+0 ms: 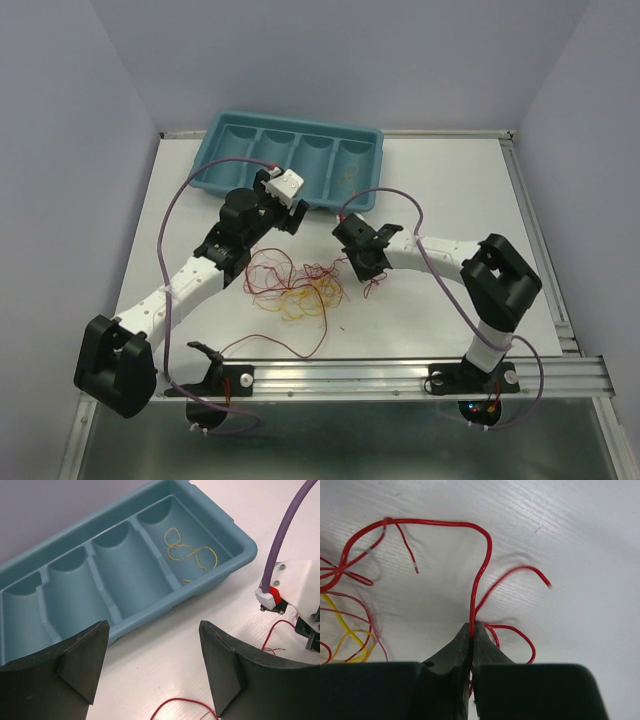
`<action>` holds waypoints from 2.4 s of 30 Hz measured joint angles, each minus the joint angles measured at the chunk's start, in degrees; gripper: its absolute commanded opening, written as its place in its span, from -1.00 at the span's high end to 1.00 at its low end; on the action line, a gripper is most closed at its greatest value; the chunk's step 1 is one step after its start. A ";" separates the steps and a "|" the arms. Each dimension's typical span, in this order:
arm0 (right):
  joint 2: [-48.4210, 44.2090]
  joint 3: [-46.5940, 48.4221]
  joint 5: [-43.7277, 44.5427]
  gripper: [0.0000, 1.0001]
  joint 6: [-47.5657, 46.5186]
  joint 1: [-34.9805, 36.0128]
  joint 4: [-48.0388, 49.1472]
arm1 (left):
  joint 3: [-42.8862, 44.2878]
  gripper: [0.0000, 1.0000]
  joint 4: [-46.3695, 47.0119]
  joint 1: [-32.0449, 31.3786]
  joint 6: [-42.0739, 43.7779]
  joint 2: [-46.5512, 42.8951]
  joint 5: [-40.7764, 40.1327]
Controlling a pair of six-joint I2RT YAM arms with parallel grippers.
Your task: Untangle the cables
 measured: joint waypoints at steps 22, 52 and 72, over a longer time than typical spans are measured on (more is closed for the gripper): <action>-58.45 -14.21 -15.06 0.99 -1.70 0.02 25.97 | -8.09 -0.71 3.72 0.09 1.60 -9.64 32.02; -62.27 -17.88 -22.82 0.99 -0.81 0.02 30.91 | -11.52 -0.55 22.91 -14.67 -1.64 10.45 25.75; -69.72 -16.13 -19.17 0.99 0.90 0.02 33.00 | -2.36 1.00 20.87 -21.14 1.75 21.97 19.06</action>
